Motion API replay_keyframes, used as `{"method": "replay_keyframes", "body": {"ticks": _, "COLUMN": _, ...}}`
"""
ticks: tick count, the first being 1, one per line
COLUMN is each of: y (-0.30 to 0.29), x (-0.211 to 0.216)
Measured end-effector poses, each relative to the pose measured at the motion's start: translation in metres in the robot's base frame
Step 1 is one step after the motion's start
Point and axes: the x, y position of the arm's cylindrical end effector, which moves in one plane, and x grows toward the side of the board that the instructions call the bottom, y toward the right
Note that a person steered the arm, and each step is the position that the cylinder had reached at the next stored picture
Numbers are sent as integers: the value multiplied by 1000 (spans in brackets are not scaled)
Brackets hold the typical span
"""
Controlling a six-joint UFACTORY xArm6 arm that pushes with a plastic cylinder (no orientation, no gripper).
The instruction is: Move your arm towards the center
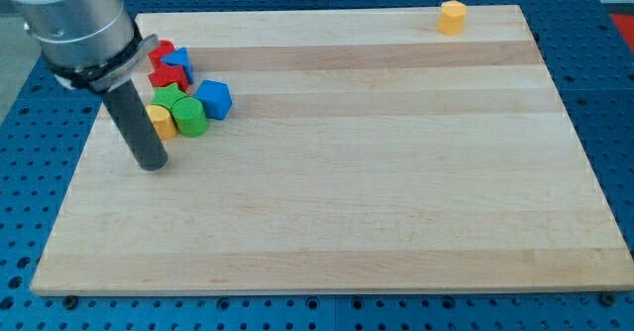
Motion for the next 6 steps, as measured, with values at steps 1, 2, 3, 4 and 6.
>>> {"method": "replay_keyframes", "body": {"ticks": 1, "y": -3, "x": -9}}
{"method": "replay_keyframes", "body": {"ticks": 2, "y": -3, "x": -31}}
{"method": "replay_keyframes", "body": {"ticks": 3, "y": -19, "x": -42}}
{"method": "replay_keyframes", "body": {"ticks": 4, "y": 8, "x": -24}}
{"method": "replay_keyframes", "body": {"ticks": 6, "y": 125, "x": -37}}
